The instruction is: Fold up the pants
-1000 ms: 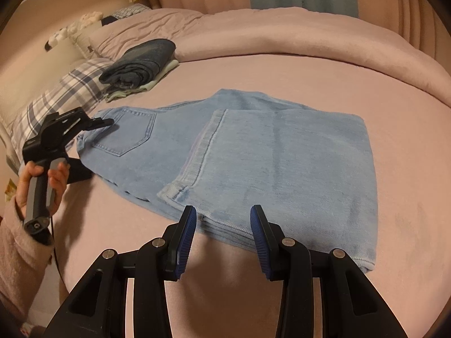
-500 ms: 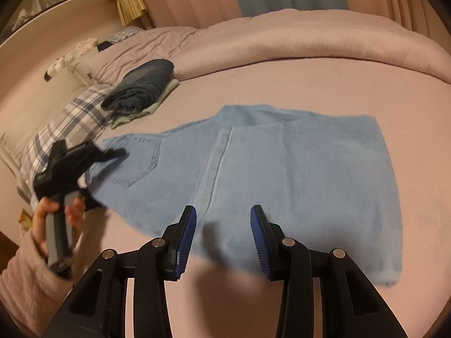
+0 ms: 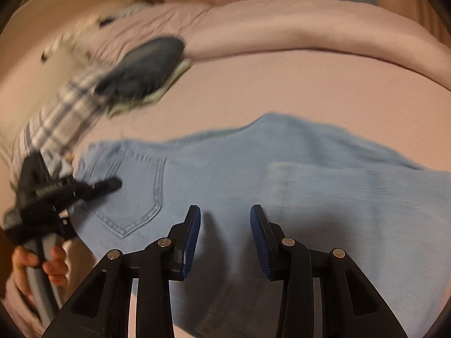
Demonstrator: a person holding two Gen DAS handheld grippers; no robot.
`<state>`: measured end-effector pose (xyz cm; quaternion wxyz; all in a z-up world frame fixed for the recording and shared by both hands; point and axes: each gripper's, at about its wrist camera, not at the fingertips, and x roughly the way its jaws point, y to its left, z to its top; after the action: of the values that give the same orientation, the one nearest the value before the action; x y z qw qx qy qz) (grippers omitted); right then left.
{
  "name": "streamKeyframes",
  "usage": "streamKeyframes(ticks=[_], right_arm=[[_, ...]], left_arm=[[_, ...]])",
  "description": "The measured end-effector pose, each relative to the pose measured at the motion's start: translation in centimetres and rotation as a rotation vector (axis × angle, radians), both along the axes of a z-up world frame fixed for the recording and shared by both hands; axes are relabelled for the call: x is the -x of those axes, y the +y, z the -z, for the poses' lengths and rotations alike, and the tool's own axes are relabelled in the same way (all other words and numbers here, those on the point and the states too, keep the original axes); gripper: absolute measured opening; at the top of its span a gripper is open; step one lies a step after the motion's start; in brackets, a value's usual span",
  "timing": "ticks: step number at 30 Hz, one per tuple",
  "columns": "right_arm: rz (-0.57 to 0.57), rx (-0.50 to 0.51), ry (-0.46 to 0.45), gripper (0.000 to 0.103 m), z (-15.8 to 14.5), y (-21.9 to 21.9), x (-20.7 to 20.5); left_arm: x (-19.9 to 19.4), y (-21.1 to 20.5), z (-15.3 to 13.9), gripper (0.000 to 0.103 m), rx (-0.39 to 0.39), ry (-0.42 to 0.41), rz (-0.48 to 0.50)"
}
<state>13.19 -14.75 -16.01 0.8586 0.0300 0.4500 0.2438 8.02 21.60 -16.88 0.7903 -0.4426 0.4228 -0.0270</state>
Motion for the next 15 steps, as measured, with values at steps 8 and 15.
streamKeyframes(ticks=[8,15], right_arm=[[-0.027,0.094,0.032,0.040,0.3,1.6,-0.2],[-0.071,0.119,0.005,0.040,1.3,2.5,2.6]], left_arm=[[-0.3,-0.3,-0.2,0.038,-0.041,0.013,0.022],[-0.8,-1.0,-0.8,0.037,-0.112,0.037,0.050]])
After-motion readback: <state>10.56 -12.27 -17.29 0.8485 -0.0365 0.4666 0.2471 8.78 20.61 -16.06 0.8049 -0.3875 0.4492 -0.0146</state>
